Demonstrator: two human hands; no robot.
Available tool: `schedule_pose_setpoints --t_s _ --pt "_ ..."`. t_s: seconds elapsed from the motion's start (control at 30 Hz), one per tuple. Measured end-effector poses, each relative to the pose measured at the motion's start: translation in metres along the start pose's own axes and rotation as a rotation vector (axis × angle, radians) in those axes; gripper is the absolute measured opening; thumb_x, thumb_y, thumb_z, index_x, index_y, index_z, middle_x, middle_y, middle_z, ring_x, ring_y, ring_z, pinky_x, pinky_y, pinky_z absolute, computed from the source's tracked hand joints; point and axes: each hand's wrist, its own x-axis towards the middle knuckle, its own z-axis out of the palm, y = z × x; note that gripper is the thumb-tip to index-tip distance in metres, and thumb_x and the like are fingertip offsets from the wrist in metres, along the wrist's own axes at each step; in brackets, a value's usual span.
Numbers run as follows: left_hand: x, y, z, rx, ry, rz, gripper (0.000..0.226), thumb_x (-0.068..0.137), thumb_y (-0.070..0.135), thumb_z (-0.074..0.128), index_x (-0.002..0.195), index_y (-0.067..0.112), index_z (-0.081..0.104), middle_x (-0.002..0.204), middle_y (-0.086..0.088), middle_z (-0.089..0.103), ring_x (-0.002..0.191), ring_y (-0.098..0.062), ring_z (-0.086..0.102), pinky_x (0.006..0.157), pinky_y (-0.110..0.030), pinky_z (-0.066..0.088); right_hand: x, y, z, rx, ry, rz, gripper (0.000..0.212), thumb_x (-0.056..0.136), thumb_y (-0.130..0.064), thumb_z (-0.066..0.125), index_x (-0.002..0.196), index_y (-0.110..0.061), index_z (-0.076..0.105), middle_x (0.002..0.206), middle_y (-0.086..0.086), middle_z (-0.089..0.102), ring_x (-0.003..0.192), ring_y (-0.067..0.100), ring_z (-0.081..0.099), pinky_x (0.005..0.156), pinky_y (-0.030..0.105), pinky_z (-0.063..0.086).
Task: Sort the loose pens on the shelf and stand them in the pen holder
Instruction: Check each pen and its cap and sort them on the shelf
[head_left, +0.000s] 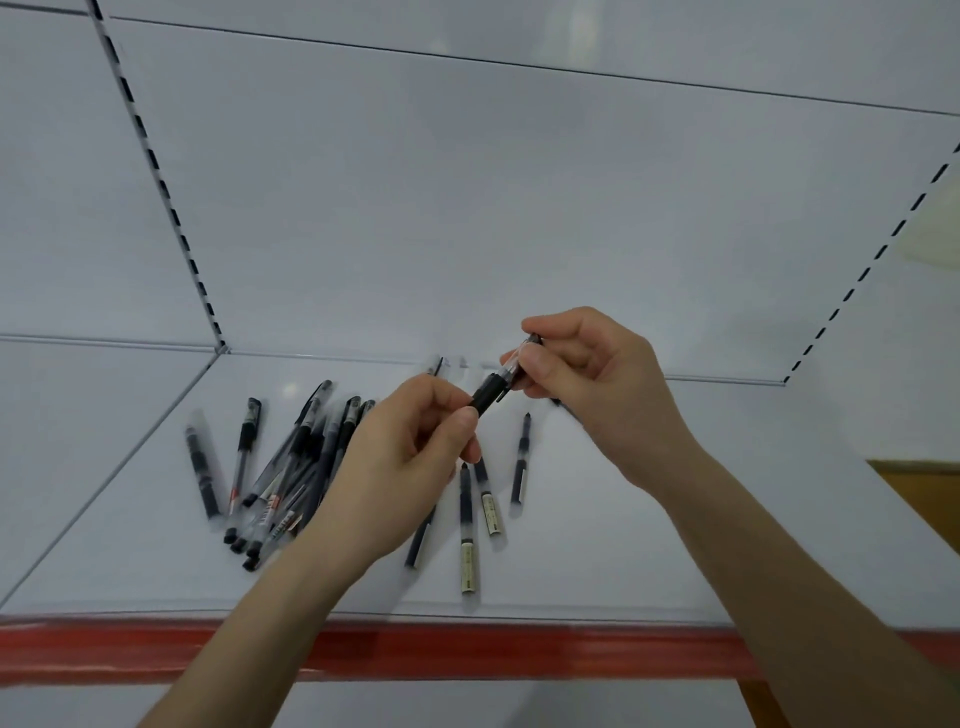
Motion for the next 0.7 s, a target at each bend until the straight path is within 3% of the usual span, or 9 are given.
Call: schedule_pose_setpoints --t_s 0.23,0.5,0.63,0.7 --pt "0.001 -0.002 0.002 -0.020 0.059 0.002 0.017 0.090 0.005 0.050 0.079 0.016 0.055 0.052 0.008 0.061 0.051 -0.020 0.037 0.046 -0.024 0.028 -0.001 0.005 0.007 -0.043 0.022 -0.053 0.018 0.087 -0.001 0.058 0.093 -0.018 0.059 0.077 0.002 0.070 0.072 0.008 0.068 0.067 0.016 0.051" --pt "0.002 -0.001 -0.003 -0.035 -0.014 -0.017 0.013 0.090 0.010 0.054 0.079 0.017 0.056 0.053 0.005 0.062 0.047 -0.019 0.037 0.044 -0.021 0.029 -0.008 0.005 0.006 -0.055 0.019 -0.052 0.017 0.088 -0.002 0.055 0.091 -0.019 0.056 0.075 0.003 0.070 0.065 0.007 0.067 0.066 0.018 0.053" --pt "0.011 -0.004 -0.008 0.245 -0.018 -0.033 0.011 0.088 0.013 0.055 0.079 0.019 0.057 0.062 0.007 0.065 0.046 -0.010 0.049 0.044 -0.013 0.039 -0.006 0.014 -0.008 -0.154 -0.041 0.050 0.016 0.089 -0.007 0.056 0.094 -0.022 0.059 0.075 -0.003 0.071 0.070 0.006 0.068 0.067 0.019 0.055" --pt "0.015 -0.014 -0.014 0.476 0.059 -0.037 0.007 0.089 0.017 0.055 0.082 0.019 0.057 0.072 0.011 0.060 0.058 -0.006 0.054 0.050 -0.011 0.040 -0.001 0.029 -0.019 -0.302 0.009 0.093 0.013 0.089 -0.011 0.057 0.095 -0.021 0.062 0.083 -0.001 0.070 0.075 0.007 0.067 0.072 0.021 0.052"
